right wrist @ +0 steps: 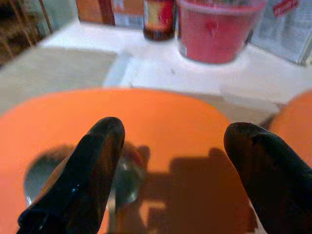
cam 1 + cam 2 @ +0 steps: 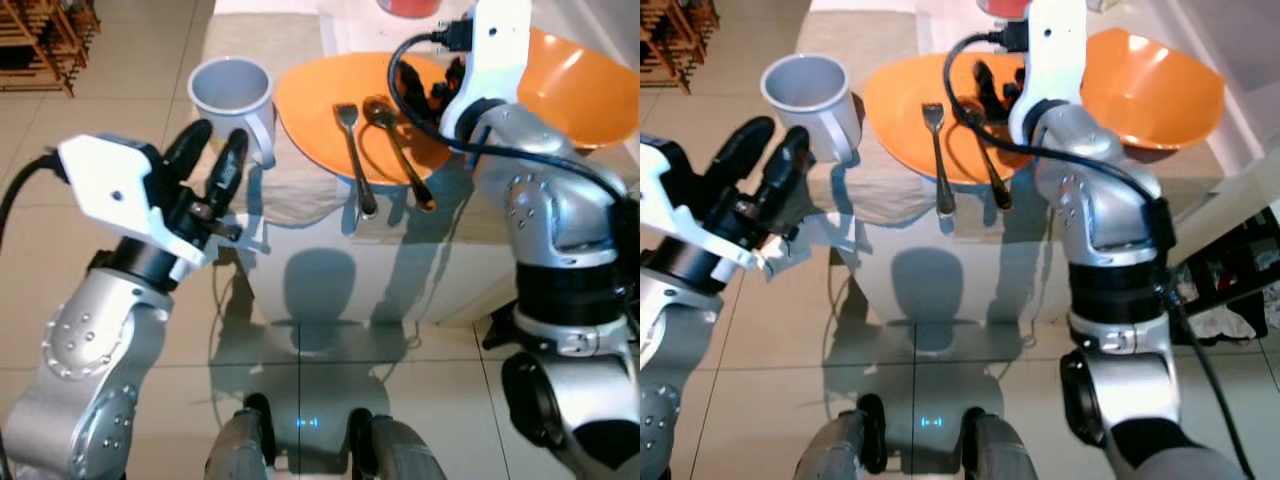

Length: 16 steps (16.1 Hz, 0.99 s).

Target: Setting the table

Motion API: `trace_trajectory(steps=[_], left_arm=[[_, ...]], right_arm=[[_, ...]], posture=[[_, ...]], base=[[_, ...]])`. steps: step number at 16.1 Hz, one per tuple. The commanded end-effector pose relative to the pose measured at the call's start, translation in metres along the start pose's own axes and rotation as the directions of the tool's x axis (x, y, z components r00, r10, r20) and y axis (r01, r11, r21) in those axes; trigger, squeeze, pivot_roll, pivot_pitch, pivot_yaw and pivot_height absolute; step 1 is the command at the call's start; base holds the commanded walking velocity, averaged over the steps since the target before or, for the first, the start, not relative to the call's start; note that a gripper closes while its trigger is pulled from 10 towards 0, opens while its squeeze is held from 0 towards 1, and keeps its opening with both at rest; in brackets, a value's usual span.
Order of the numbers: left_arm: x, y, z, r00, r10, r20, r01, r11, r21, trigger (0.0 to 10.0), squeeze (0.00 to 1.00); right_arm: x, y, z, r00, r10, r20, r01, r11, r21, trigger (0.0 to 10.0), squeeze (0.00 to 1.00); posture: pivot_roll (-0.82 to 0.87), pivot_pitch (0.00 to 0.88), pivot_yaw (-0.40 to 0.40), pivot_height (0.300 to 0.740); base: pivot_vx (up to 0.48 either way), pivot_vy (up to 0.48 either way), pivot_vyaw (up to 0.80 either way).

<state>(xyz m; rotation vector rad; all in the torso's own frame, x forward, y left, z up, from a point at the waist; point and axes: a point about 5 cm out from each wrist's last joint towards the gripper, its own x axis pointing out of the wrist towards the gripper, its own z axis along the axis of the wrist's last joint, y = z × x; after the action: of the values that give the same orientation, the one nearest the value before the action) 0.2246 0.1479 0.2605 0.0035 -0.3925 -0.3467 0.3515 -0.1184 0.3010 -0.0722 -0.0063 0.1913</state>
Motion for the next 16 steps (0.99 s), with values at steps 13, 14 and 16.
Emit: trace_trajectory(steps=[13,14,16], left_arm=[[0.009,-0.01,0.002,0.999,-0.043,0.027,0.043,0.999,0.005,10.0,0.0],[0.01,-0.01,0.002,0.999,-0.042,0.028,0.042,0.999,0.006,10.0,0.0],[0.008,-0.01,0.003,0.999,-0.04,0.031,0.04,0.999,0.009,10.0,0.0]], right_arm=[[-0.009,0.006,-0.022,0.91,0.098,-0.402,-0.053,0.991,0.122,3.5,0.0],[-0.008,0.007,-0.027,0.902,0.099,-0.421,-0.05,0.991,0.125,1.3,0.0],[-0.007,0.007,-0.039,0.888,0.092,-0.451,-0.029,0.989,0.145,0.0,0.0]], posture=[[-0.09,0.245,-0.028,0.74],[-0.09,0.244,-0.03,0.74],[-0.09,0.244,-0.03,0.74]], base=[[0.0,0.0,0.0],[0.0,0.0,0.0],[0.0,0.0,0.0]])
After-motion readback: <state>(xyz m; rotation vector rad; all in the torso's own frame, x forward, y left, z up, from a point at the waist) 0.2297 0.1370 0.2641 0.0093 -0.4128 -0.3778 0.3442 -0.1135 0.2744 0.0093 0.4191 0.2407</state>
